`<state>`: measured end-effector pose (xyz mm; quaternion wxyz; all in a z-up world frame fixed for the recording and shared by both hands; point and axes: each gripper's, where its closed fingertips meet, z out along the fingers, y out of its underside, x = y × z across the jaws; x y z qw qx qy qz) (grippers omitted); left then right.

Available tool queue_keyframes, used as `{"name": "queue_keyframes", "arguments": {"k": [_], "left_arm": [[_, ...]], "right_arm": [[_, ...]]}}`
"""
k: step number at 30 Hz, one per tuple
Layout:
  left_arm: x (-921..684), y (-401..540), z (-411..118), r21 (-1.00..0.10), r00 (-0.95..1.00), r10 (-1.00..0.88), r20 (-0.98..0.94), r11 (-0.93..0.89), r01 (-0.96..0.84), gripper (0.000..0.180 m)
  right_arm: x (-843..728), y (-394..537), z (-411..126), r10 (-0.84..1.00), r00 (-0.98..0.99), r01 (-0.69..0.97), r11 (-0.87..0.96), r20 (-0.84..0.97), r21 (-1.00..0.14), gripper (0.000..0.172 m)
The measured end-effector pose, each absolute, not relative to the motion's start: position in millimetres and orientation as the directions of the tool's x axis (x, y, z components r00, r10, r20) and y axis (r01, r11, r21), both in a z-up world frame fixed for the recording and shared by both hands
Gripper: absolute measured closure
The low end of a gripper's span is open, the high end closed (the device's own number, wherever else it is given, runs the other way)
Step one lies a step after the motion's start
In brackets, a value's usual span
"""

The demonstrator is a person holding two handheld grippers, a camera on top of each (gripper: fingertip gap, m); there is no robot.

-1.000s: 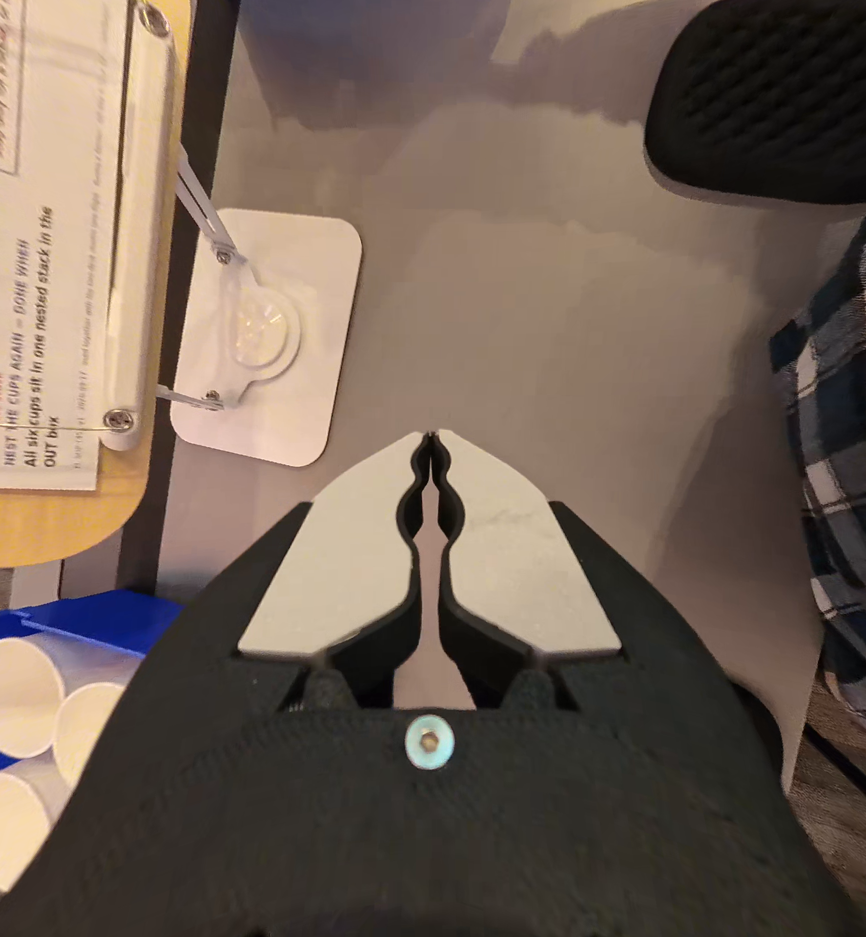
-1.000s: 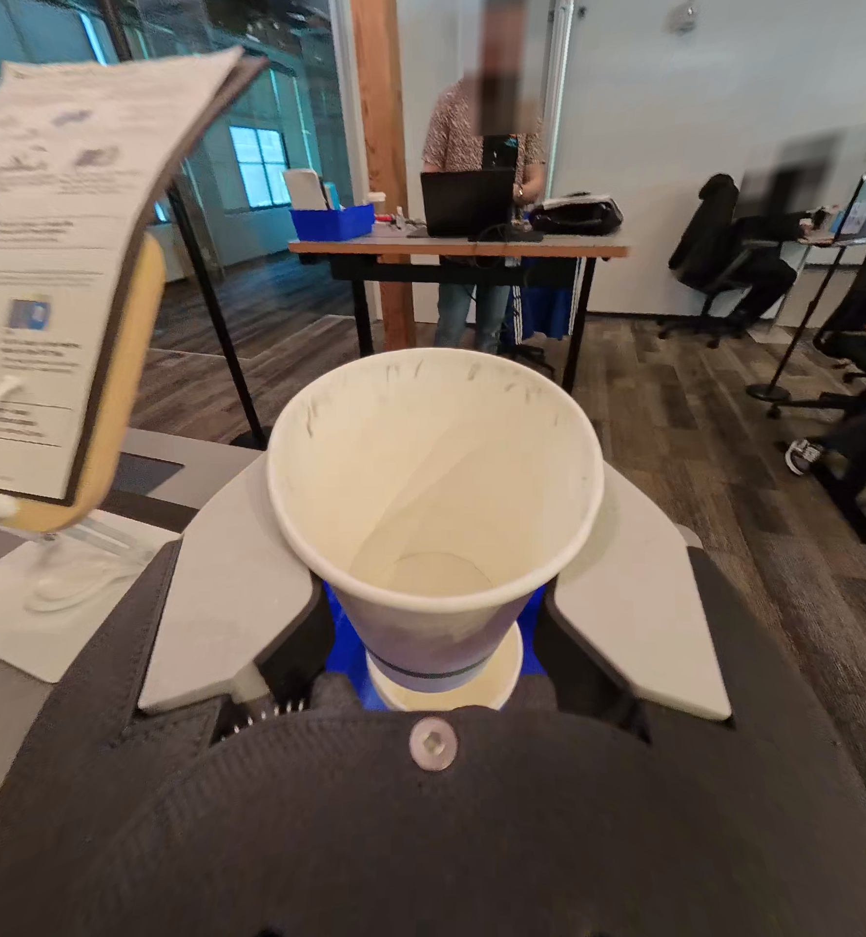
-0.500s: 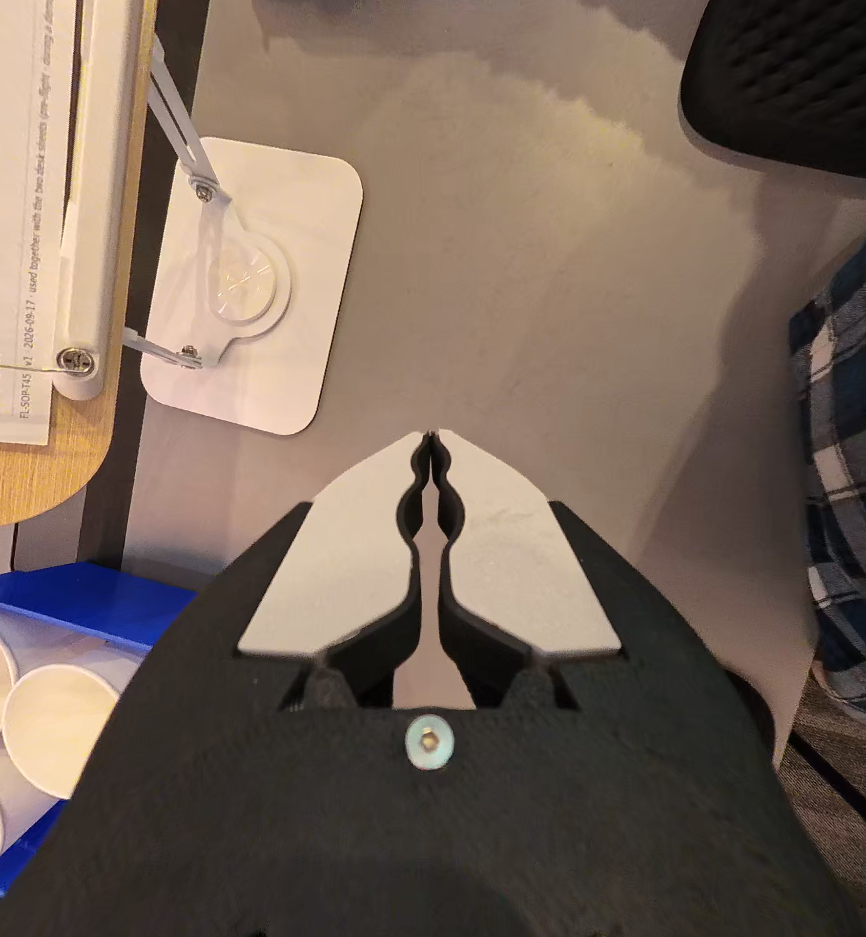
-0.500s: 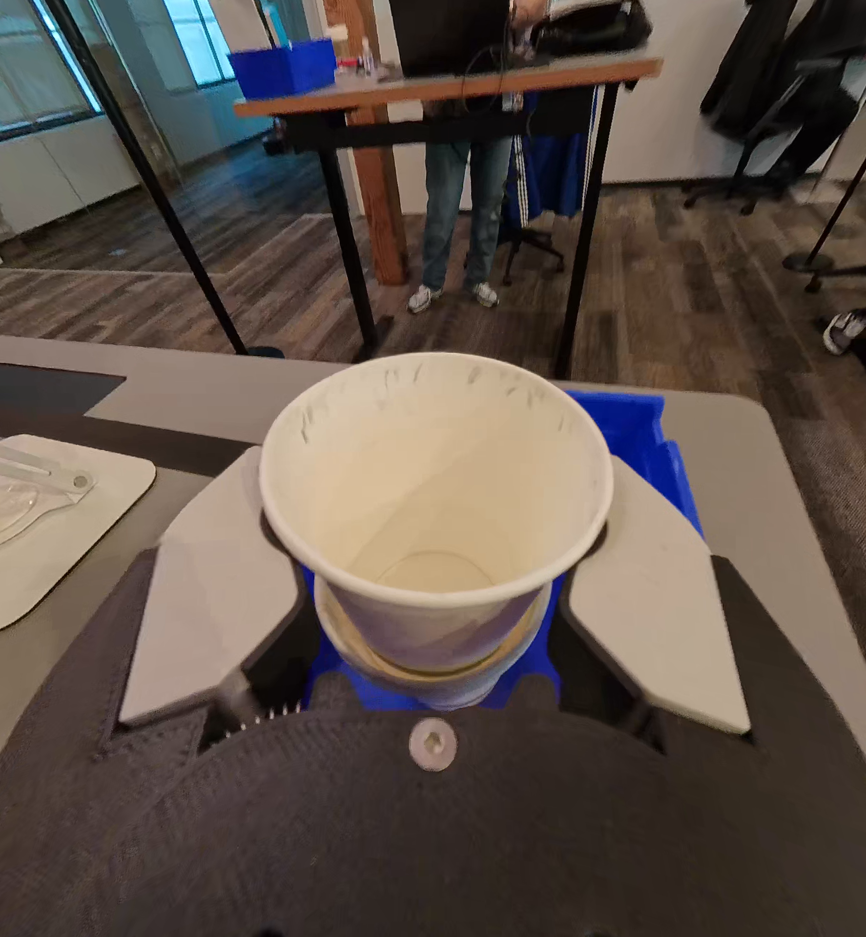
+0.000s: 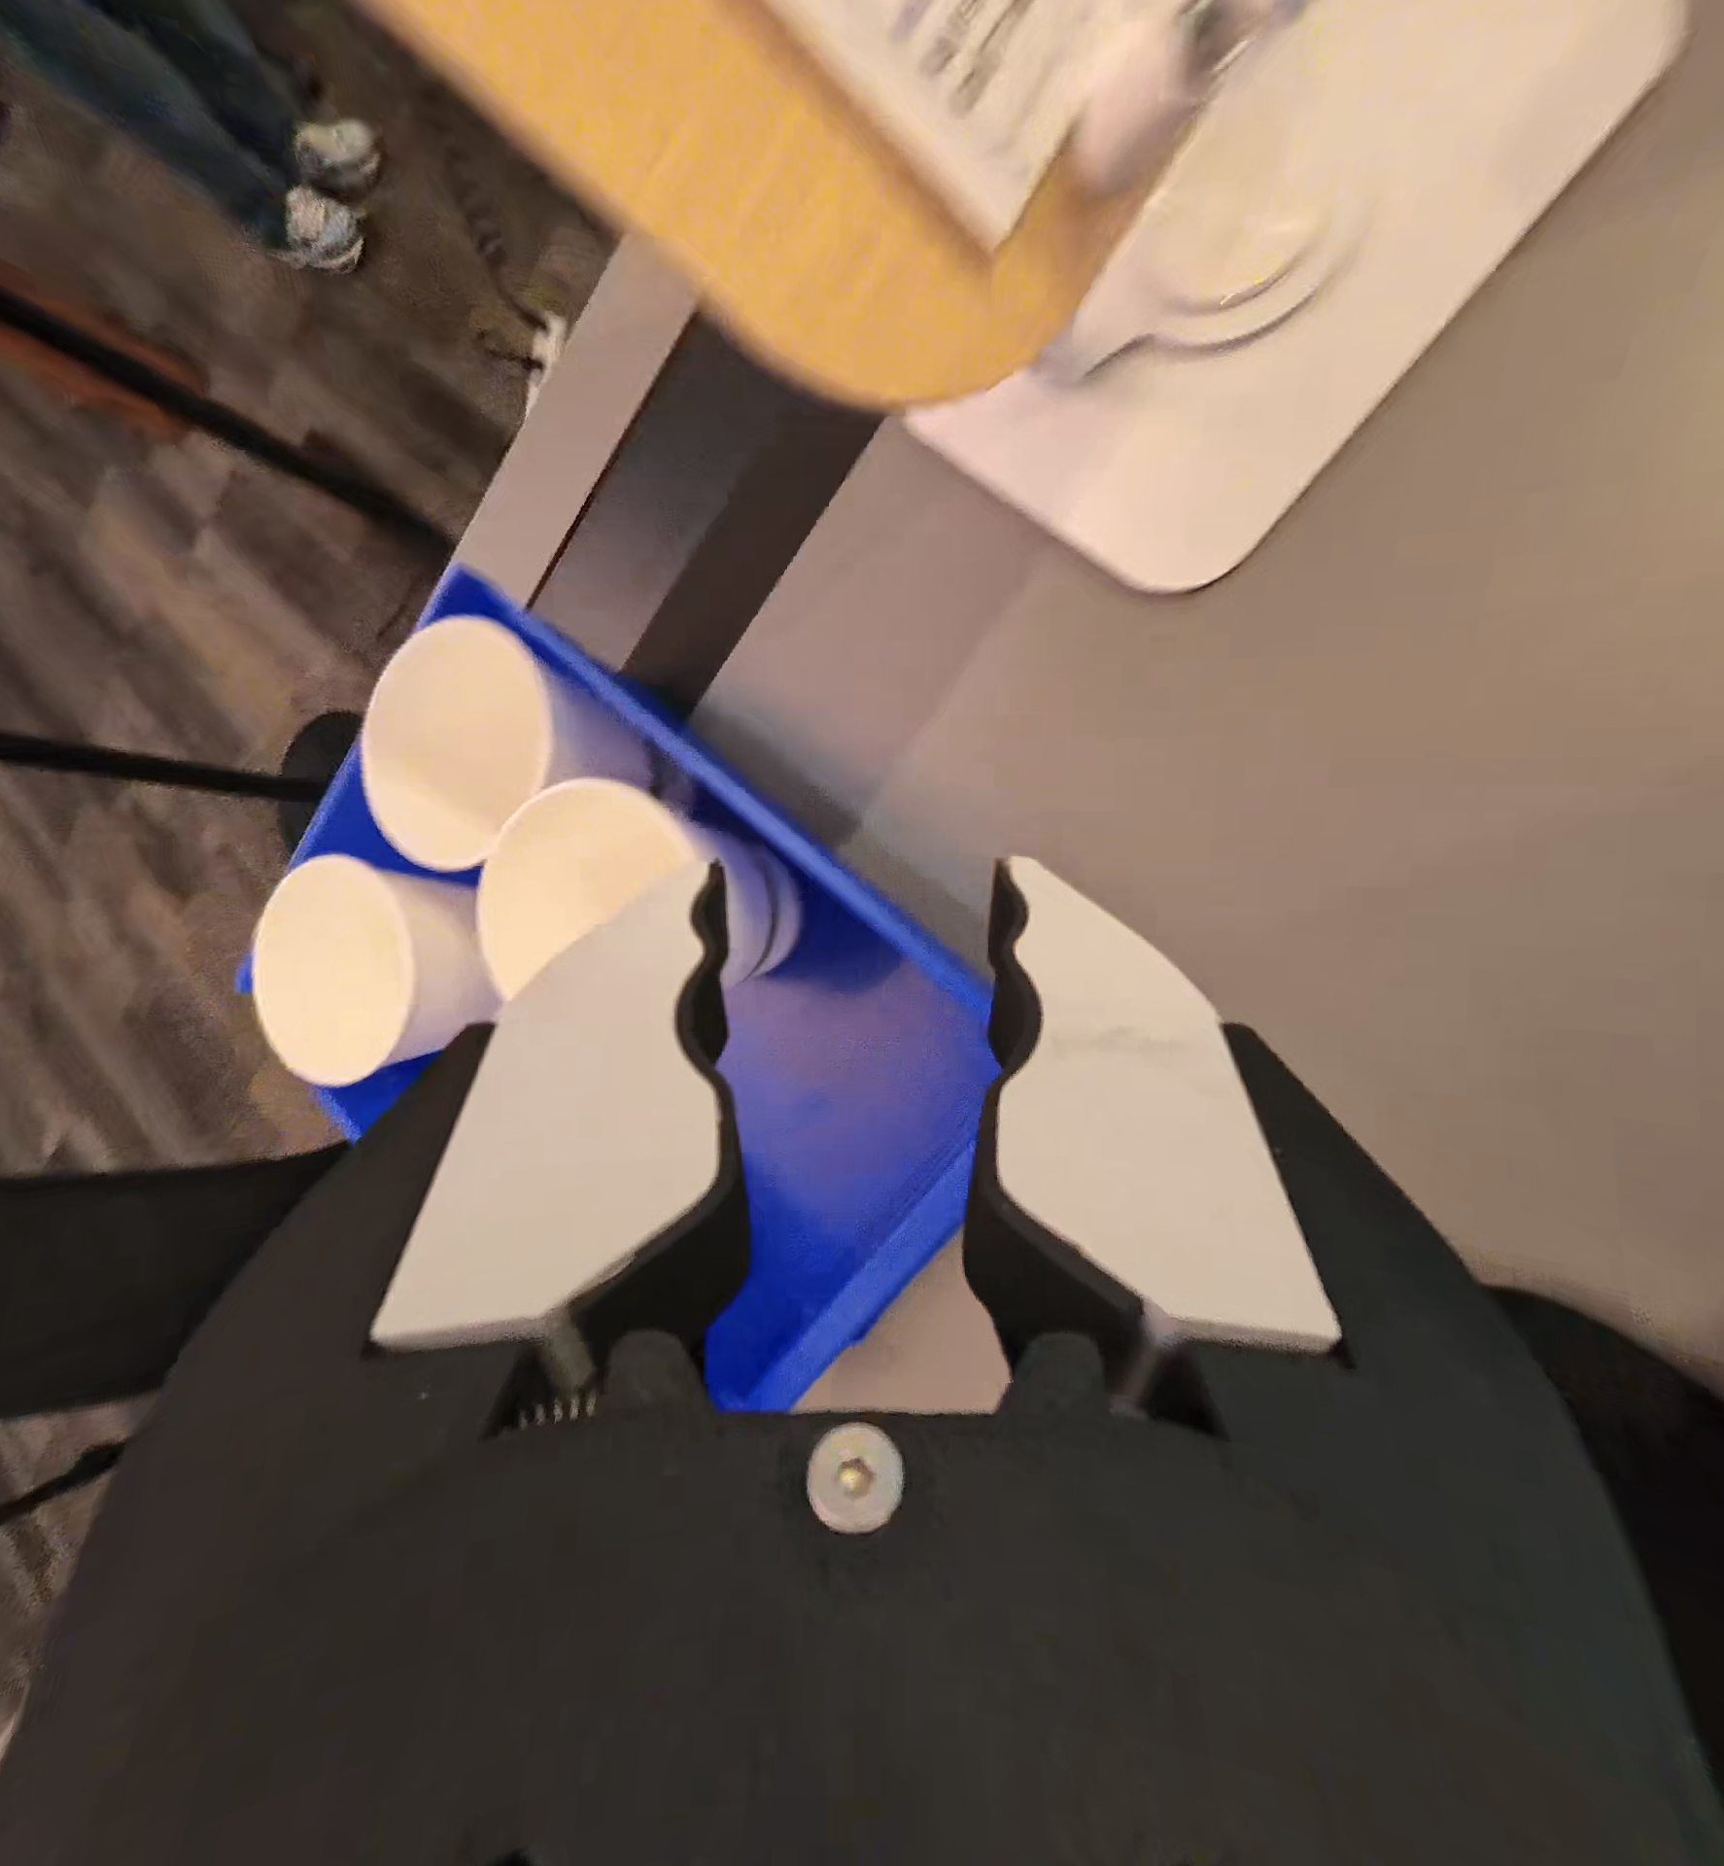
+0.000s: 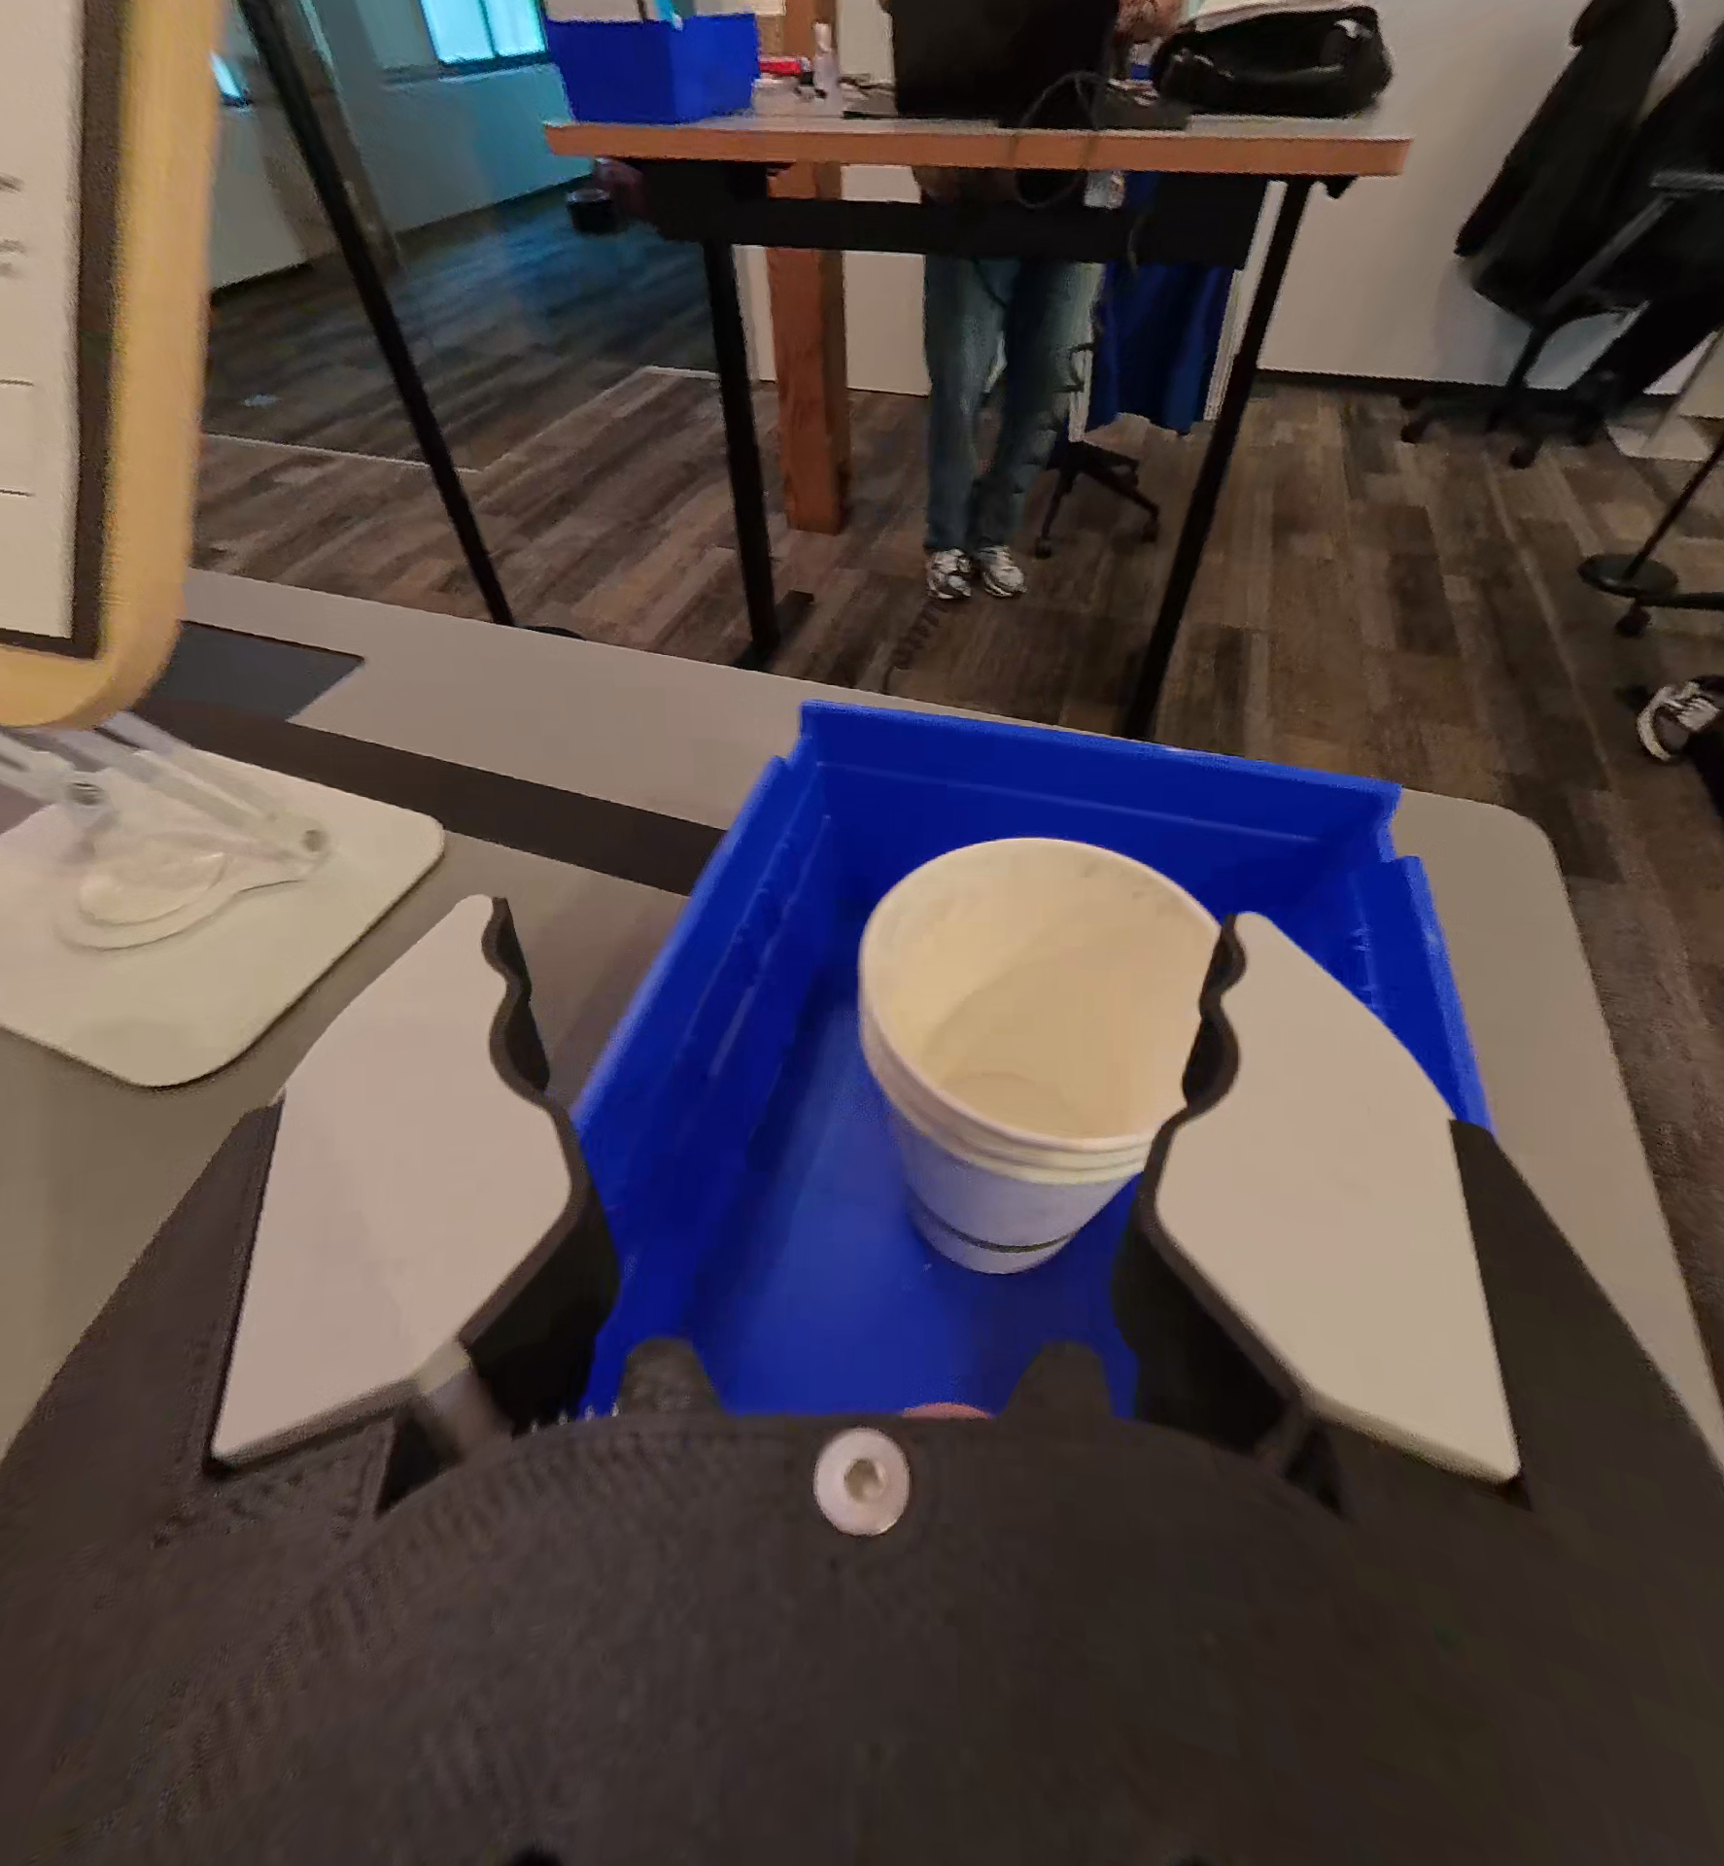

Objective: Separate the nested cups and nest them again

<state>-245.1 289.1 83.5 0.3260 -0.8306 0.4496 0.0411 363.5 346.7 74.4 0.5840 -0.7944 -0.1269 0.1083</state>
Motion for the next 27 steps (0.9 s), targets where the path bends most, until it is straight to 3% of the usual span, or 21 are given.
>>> {"name": "queue_keyframes", "arguments": {"k": [5, 11, 16, 22, 27], "left_arm": [[-297.4, 321.6, 46.0, -0.312, 0.508, -0.726, -0.463, -0.403, -0.860, 0.126], [-313.5, 337.3, -1.1, -0.221, 0.454, -0.794, -0.405, -0.396, -0.891, 0.153], [-317.5, 340.0, -16.4, -0.182, 0.426, -0.814, -0.395, -0.386, -0.905, 0.175], [-316.1, 326.2, -9.6, -0.182, 0.403, -0.831, -0.384, -0.360, -0.915, 0.178], [-298.8, 281.2, 42.2, -0.214, 0.373, -0.866, -0.332, -0.316, -0.924, 0.178]], "right_arm": [[341.3, 328.3, 75.9, 0.379, 0.925, 0.082, -0.292, -0.037, -0.953, 0.048], [326.3, 316.4, 77.2, 0.406, 0.914, 0.105, -0.294, -0.024, -0.950, 0.049], [322.0, 311.9, 78.9, 0.415, 0.910, 0.118, -0.296, -0.016, -0.948, 0.050], [310.3, 309.9, 96.9, 0.443, 0.896, 0.141, -0.254, 0.014, -0.957, 0.053], [250.5, 295.1, 135.5, 0.596, 0.800, 0.207, -0.161, 0.072, -0.965, 0.053]]}}
